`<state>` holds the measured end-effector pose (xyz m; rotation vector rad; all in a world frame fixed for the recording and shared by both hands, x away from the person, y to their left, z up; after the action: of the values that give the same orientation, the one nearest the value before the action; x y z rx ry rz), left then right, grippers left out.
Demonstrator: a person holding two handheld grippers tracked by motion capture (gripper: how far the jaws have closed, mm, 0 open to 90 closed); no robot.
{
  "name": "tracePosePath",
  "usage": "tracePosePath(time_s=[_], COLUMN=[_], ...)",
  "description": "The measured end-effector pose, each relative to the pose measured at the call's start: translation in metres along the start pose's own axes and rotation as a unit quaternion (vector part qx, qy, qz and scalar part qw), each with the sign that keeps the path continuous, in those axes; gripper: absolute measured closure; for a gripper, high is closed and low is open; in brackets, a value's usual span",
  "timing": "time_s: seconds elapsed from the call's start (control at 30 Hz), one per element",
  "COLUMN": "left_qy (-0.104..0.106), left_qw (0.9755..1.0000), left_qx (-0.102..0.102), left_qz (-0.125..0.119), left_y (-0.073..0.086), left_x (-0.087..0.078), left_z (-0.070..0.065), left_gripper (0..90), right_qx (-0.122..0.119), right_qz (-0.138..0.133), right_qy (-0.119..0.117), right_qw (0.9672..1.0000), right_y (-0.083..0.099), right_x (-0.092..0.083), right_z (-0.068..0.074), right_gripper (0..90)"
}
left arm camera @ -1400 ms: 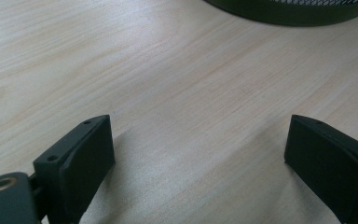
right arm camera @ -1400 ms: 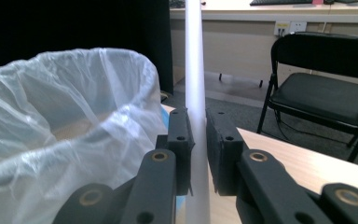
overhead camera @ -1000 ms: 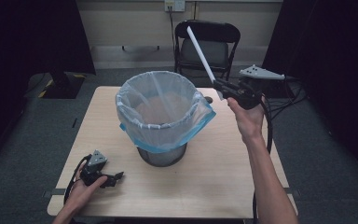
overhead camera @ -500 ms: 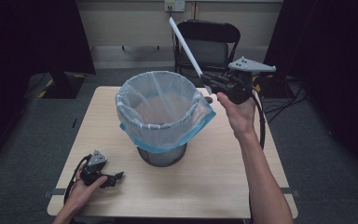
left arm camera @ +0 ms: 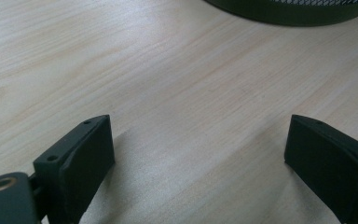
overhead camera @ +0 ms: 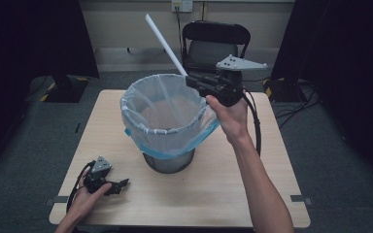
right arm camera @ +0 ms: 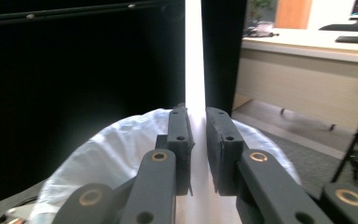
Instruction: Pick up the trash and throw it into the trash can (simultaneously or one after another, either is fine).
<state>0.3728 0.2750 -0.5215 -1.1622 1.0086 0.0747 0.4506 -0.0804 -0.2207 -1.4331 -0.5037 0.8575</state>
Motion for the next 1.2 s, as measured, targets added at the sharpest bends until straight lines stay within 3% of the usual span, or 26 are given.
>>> tracePosePath(time_s=[0.23, 0.47, 0.7, 0.77, 1.2], left_qy=[0.0, 0.0, 0.0, 0.0, 0.002], left_qw=[1.0, 1.0, 1.0, 1.0, 1.0], left_qx=[0.0, -0.002, 0.0, 0.0, -0.001], left_qz=[0.0, -0.002, 0.0, 0.0, 0.0], left_y=[0.0, 0.0, 0.0, 0.0, 0.0], left_x=[0.0, 0.0, 0.0, 0.0, 0.0], left_z=[0.0, 0.0, 0.0, 0.0, 0.0], left_gripper=[7.8, 7.7, 7.8, 7.8, 7.8], right_qx=[-0.016, -0.021, -0.02, -0.018, -0.005], right_qz=[0.046, 0.068, 0.079, 0.076, 0.079], right_qy=[-0.027, -0.029, -0.016, -0.004, 0.014], right_qw=[0.9984, 0.997, 0.9966, 0.9969, 0.9968], right_y=[0.011, 0.02, 0.024, 0.023, 0.02], right_x=[0.019, 0.028, 0.03, 0.028, 0.03], right_z=[0.02, 0.026, 0.022, 0.019, 0.006], right_gripper=[81.1, 79.7, 57.1, 53.1, 22.5])
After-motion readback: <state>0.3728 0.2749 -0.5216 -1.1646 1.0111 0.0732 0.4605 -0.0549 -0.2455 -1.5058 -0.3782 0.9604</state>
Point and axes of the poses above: each handheld gripper's, and its own axes: x roughly forward along the jaws, y roughly out of its underside, z roughly to its left, the point moved 3 cm from there along x, roughly forward along the jaws, and after that the axes turned 2 degrees about x, right-handed, at the moved point
